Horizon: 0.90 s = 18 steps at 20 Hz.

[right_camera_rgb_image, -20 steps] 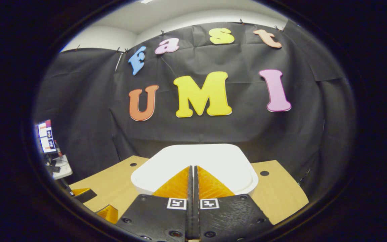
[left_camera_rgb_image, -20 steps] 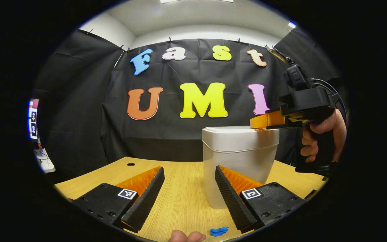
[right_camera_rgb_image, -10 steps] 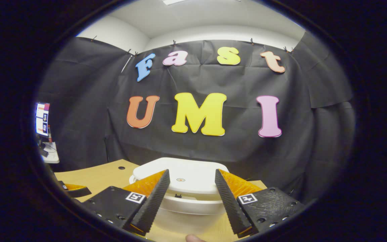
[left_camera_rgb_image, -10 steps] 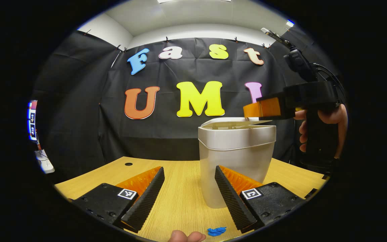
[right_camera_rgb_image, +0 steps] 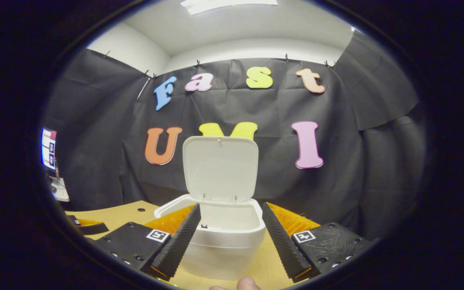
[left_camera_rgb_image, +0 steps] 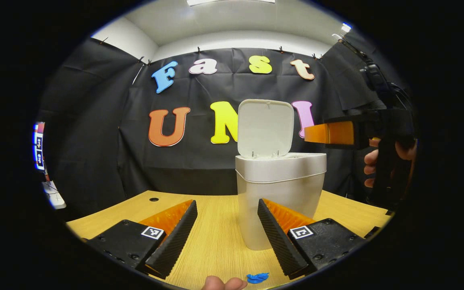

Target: Press the lid of the desktop garbage bin to open it, pick up the crumpled paper on the desktop and throw it into the bin, then pick up the pop can on the desktop and drop it into the bin, and finally close the garbage bin lid.

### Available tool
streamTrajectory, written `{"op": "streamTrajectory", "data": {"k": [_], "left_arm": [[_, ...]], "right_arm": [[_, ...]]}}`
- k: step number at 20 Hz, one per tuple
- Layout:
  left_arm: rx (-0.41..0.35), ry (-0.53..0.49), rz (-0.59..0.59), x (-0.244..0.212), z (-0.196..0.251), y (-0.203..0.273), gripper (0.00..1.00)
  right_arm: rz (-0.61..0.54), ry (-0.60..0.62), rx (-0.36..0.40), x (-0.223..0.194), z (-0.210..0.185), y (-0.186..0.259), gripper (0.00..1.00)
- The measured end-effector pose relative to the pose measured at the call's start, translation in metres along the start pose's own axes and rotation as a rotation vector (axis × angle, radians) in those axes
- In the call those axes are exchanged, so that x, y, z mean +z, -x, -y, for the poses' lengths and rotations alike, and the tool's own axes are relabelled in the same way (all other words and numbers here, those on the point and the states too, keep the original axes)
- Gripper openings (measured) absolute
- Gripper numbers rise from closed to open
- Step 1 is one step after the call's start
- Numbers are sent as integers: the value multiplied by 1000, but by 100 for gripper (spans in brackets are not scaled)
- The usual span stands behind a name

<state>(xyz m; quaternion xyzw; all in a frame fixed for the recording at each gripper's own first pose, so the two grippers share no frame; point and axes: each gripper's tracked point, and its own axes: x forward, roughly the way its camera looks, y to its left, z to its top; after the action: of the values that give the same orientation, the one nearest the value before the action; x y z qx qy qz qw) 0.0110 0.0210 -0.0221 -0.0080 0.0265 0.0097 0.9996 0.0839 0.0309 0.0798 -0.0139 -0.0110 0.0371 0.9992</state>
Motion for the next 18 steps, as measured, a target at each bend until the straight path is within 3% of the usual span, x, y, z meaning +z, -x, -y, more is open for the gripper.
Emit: {"op": "streamTrajectory", "data": {"k": [8,14,15,16,18], "left_arm": [[-26,-7,-1,3,4,4,97],[-53,-27,26,1,44,20,97],[-66,-21,4,-6,50,24,87],[-72,-23,-11,-12,53,29,97],[-65,-38,-29,-22,53,42,99]], "right_arm": [[48,-3,-5,-15,26,60,95],[25,-82,-23,-52,65,102,95],[15,-90,-28,-58,71,108,97],[5,-104,-24,-65,74,114,97],[-2,-129,-24,-76,80,123,96]]}}
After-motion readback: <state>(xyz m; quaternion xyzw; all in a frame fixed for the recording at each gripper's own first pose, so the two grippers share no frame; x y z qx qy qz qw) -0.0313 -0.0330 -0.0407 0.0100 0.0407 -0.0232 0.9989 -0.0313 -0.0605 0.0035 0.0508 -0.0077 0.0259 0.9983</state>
